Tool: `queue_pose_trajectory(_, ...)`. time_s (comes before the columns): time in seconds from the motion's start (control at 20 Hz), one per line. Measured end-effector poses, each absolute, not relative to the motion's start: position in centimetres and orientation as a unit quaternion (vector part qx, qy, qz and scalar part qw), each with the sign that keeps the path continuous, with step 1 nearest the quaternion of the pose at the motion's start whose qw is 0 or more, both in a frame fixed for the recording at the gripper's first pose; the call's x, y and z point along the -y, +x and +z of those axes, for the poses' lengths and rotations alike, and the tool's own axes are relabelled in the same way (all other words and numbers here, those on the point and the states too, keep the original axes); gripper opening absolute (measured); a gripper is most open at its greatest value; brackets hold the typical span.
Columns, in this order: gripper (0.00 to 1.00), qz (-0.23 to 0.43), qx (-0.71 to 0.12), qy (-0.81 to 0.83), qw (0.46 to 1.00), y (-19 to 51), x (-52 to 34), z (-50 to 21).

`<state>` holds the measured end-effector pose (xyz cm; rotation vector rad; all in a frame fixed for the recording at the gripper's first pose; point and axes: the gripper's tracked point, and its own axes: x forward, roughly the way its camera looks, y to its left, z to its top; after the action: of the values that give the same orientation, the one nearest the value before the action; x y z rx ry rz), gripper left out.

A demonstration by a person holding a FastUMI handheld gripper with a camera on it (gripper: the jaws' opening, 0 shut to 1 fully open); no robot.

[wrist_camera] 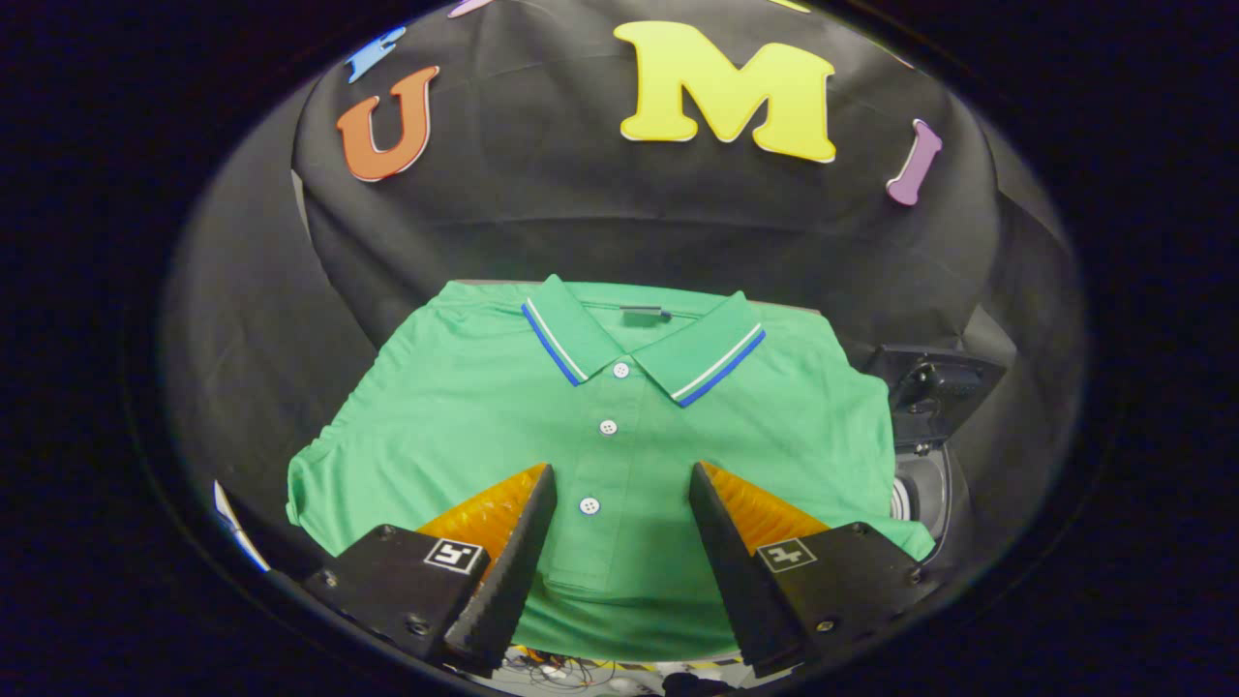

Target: Put the clothes into the washing machine and then close the washing machine lid.

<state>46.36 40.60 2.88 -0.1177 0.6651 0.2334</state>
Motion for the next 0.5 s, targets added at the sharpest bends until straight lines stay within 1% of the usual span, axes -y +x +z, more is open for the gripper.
queue_pose_trajectory(0.05, 0.83, 0.122, -0.324, -0.069, 0.935, 46.47, -40.78, 2.82)
queue_pose_trajectory(0.1, 0.67, 0.132, -0.317, -0.074, 0.936, 46.55, -41.02, 2.87)
queue_pose_trajectory(0.2, 0.36, 0.129, -0.3, -0.08, 0.942, 46.41, -40.86, 3.07)
queue_pose_trajectory(0.25, 0.26, 0.133, -0.292, -0.091, 0.943, 46.4, -40.74, 3.26)
queue_pose_trajectory(0.3, 0.24, 0.138, -0.287, -0.1, 0.943, 46.43, -40.64, 3.17)
queue_pose_trajectory(0.35, 0.17, 0.143, -0.286, -0.098, 0.942, 46.3, -40.46, 2.83)
queue_pose_trajectory(0.4, 0.13, 0.15, -0.287, -0.09, 0.942, 46.29, -40.48, 3.18)
queue_pose_trajectory(0.45, 0.1, 0.159, -0.287, -0.083, 0.941, 45.94, -40.31, 3.1)
queue_pose_trajectory(0.5, 0.09, 0.168, -0.287, -0.078, 0.94, 45.69, -40.27, 3.11)
